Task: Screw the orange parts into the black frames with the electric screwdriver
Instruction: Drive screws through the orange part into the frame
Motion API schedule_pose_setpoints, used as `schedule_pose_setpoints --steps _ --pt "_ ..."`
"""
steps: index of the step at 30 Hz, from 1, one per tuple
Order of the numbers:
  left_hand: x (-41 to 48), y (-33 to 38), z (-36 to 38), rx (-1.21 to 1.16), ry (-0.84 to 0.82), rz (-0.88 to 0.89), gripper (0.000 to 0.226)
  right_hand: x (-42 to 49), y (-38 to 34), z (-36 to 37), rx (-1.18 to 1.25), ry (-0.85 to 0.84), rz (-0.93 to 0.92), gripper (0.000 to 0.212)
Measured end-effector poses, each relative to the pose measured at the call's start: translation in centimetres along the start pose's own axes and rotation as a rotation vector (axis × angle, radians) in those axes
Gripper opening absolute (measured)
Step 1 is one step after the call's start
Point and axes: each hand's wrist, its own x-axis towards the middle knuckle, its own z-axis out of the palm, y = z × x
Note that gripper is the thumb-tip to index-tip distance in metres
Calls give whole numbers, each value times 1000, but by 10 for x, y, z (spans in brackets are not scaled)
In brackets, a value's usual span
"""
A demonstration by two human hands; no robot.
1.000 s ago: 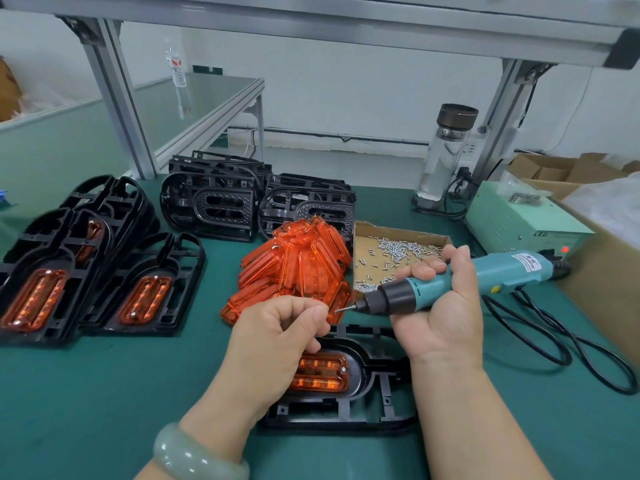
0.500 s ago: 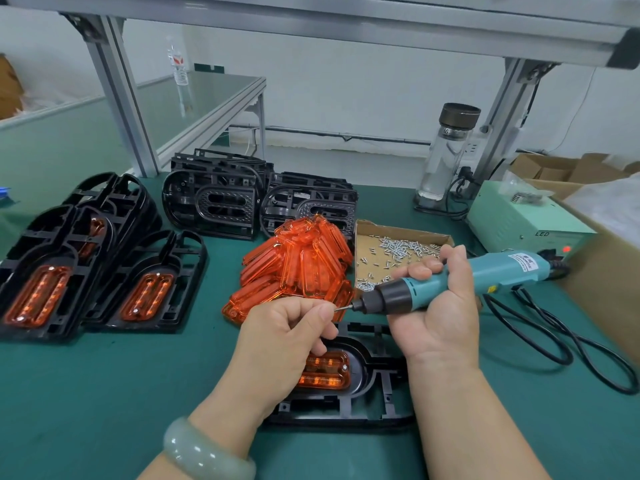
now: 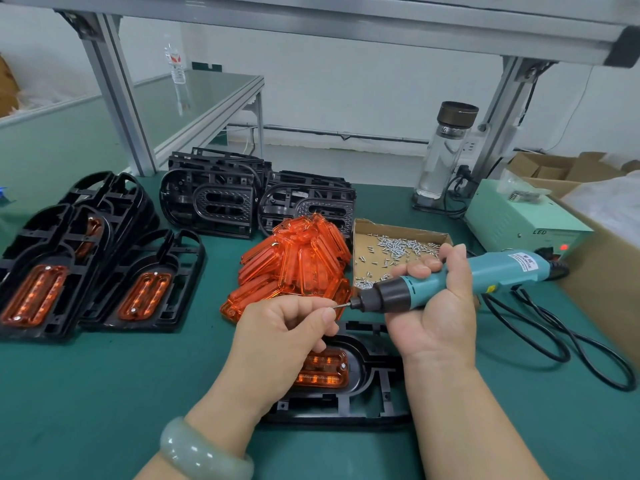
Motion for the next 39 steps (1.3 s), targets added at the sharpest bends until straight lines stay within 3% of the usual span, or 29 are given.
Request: schedule_pose_setpoints --steps 11,23,28,32,39 --pt "-2 3 -4 148 9 118 19 -4 3 0 -30 -38 -10 17" --pt "0 1 -7 87 22 68 14 -1 -2 -1 -4 -52 -24 19" --pt "0 2 -7 115 16 103 19 -4 2 0 -16 -73 -18 41" --pt "-1 1 -4 112 5 107 21 -4 1 1 5 -62 -22 15" --pt "-1 0 -3 95 16 123 19 -4 3 0 -1 -49 -38 17"
